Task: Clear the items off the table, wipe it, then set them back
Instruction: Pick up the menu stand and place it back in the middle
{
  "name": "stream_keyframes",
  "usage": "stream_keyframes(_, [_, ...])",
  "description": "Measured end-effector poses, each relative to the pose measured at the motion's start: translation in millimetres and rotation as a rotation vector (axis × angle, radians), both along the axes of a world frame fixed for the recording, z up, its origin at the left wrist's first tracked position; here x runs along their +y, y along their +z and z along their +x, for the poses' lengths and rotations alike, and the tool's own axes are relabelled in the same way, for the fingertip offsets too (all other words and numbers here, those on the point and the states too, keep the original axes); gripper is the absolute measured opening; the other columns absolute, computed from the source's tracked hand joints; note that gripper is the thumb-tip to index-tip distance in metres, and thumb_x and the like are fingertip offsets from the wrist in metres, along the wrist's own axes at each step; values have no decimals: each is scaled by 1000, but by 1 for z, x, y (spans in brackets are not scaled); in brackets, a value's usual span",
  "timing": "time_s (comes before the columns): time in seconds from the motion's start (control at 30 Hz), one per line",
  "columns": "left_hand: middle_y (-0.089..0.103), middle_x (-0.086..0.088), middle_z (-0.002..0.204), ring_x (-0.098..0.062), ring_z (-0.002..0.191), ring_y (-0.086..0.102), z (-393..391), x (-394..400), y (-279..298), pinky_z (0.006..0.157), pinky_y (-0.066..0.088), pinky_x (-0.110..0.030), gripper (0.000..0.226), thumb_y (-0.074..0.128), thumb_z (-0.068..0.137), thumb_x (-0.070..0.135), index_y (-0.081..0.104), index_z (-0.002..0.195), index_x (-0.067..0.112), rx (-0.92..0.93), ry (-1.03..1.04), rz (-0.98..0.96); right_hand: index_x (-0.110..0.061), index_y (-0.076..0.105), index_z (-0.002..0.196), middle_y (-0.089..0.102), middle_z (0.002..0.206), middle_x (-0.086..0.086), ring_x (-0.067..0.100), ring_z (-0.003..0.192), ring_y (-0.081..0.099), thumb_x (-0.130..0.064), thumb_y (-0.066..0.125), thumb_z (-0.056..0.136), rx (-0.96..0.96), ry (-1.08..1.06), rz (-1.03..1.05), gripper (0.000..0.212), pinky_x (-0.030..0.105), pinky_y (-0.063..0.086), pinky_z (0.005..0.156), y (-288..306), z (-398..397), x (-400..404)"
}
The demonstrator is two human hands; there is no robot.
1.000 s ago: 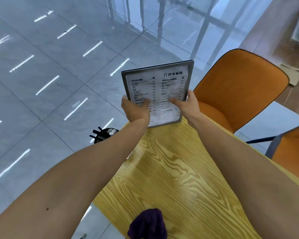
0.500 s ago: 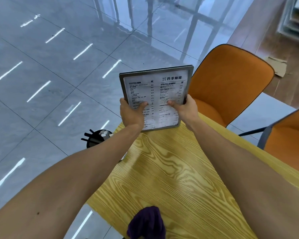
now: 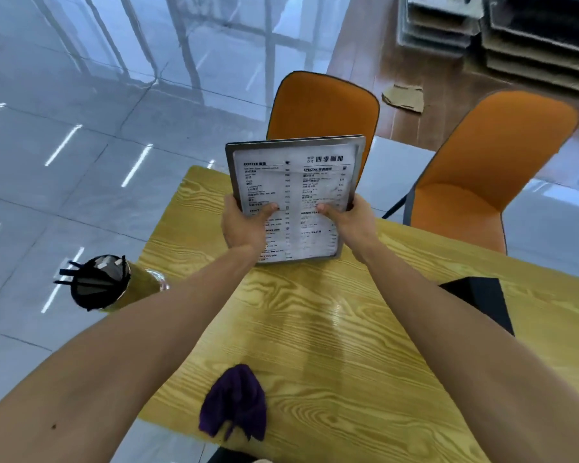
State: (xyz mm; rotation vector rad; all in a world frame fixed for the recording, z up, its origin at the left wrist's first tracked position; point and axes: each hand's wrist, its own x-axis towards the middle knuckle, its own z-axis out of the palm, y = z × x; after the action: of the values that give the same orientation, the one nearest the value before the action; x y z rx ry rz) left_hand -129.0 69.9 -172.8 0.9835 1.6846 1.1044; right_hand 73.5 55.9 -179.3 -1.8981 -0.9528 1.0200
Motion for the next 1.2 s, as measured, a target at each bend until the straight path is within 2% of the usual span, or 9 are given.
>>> stream_keyframes(0.1, [70,9,97,-3,85,66,36,-22,3,69,54,-25,48,92,69,21,58,102,17,-38,-67,10,-20,67,116,74,112,-6,17,102,70,-45,87,73,1,-52,16,54,46,58,89,6,35,-36])
stream_keyframes(0.23, [70,8,99,-11,90,68,77,-48,4,74,56,-31,51,92,68,24,59,107,16,-42,-158,-8,-26,65,108,74,105,-11,15,99,71,-34,86,79,17,-131,41,36,45,59,88,12,72,-81])
stream_keyframes(0.37, [67,10,94,-15,89,67,110,-74,3,72,56,-32,51,92,69,24,57,104,13,-29,-241,-15,-32,65,102,73,103,-14,16,99,70,-38,86,78,-3,-196,43,33,46,59,87,8,100,-123])
stream_keyframes(0.47, [67,9,94,-18,92,67,128,-89,0,78,57,-36,49,92,69,23,56,102,16,-20,-280,-21,-36,62,96,69,97,-18,14,97,68,-37,84,80,-38,-243,38,28,41,57,86,5,114,-149])
stream_keyframes(0.6, [66,14,93,-17,93,67,146,-106,-8,81,57,-38,48,92,69,21,56,99,23,-20,-328,-31,-23,65,110,71,102,-11,14,96,69,-38,86,78,-46,-320,18,41,41,59,85,-4,127,-177])
stream_keyframes(0.73, [68,13,96,-15,93,68,159,-118,-15,79,58,-36,48,92,67,20,56,99,26,-25,-349,-40,-24,63,108,69,101,-12,14,98,68,-36,86,79,-47,-360,23,39,36,57,83,-11,137,-195])
stream_keyframes(0.97, [65,14,90,1,82,61,180,-134,-22,64,48,-20,46,91,69,21,57,100,18,-1,-390,-54,-19,62,108,70,103,-9,11,97,67,-36,85,79,-45,-417,16,42,29,55,77,-24,152,-217])
stream_keyframes(1.2, [69,8,96,-13,90,67,188,-139,-32,73,55,-31,47,91,70,25,58,102,18,53,-426,-27,-17,63,114,71,107,-7,11,98,67,-34,85,80,-24,-438,7,44,26,54,77,-35,160,-225])
